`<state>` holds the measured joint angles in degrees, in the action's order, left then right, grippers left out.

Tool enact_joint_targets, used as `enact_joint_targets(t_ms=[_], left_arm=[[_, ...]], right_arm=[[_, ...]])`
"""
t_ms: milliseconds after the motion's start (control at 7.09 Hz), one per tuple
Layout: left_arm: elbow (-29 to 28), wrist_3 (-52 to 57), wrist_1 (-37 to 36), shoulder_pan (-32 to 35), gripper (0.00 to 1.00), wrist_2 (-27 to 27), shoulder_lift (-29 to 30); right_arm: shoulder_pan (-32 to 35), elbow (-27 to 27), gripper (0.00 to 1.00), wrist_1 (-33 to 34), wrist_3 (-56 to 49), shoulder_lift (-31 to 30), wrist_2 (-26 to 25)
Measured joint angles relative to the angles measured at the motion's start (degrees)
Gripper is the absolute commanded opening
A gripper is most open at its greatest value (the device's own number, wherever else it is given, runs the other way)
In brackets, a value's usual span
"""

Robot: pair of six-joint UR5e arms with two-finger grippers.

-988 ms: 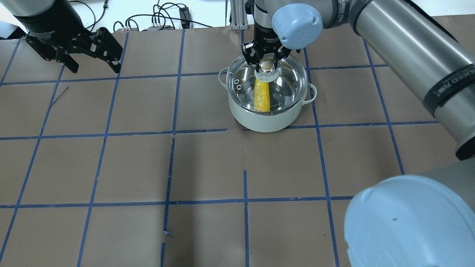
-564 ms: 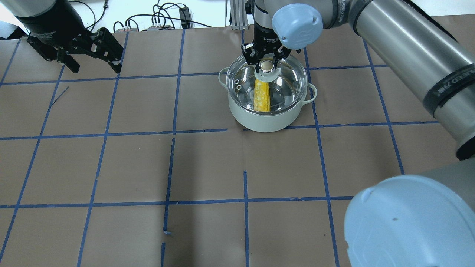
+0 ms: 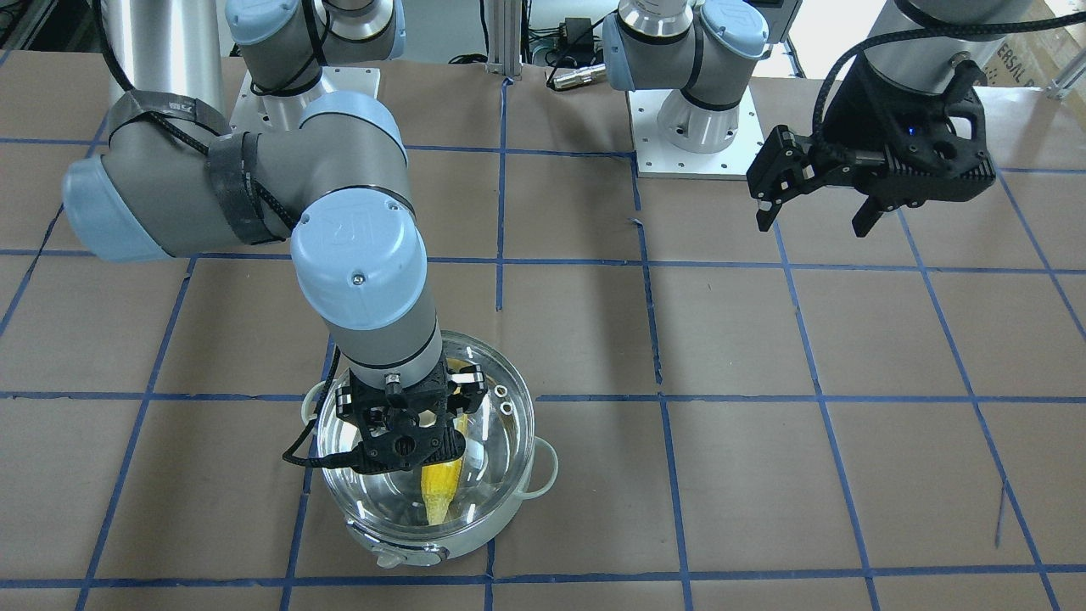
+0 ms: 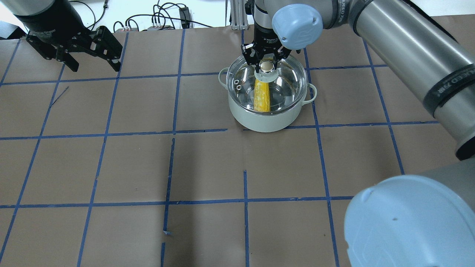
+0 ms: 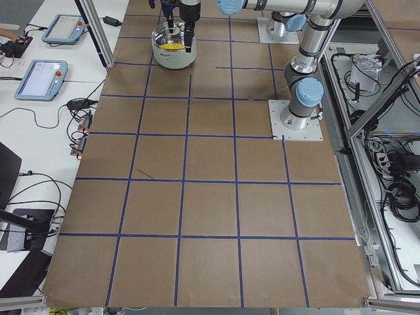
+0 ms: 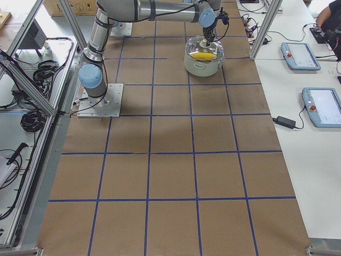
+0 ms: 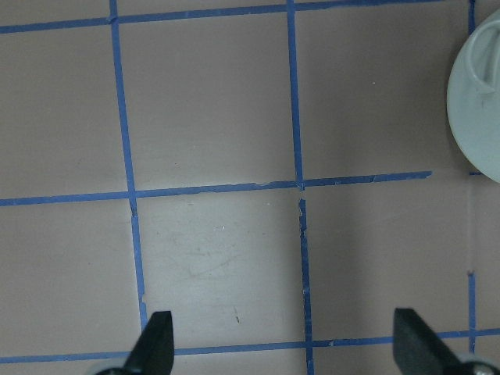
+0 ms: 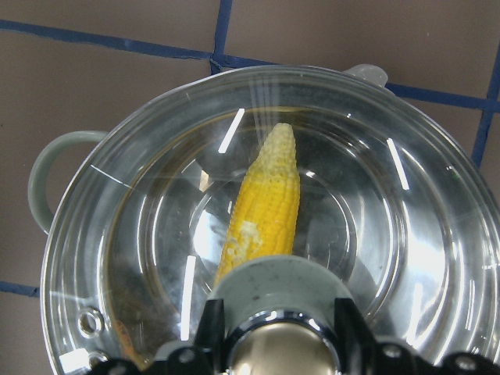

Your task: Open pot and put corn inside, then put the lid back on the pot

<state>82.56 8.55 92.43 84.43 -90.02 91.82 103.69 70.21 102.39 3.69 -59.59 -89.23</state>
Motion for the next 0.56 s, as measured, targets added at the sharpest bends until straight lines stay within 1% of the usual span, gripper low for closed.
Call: enact_joint_targets(t_ms=[141, 282, 564], left_arm=[[0.1, 0.0, 0.0, 0.0, 1.0, 0.0, 0.0], [0.1, 0.0, 0.0, 0.0, 1.0, 0.0, 0.0], [0.1, 0.6, 0.0, 0.0, 1.0, -0.2, -0.1]], right_arm=[[0.0, 0.0, 0.66, 0.0, 0.0, 0.0, -0.1], [-0.1, 0.0, 0.7, 0.1, 0.1, 0.0, -0.1], [-0.4, 0.0, 0.72, 0.1, 0.1, 0.0, -0.2]])
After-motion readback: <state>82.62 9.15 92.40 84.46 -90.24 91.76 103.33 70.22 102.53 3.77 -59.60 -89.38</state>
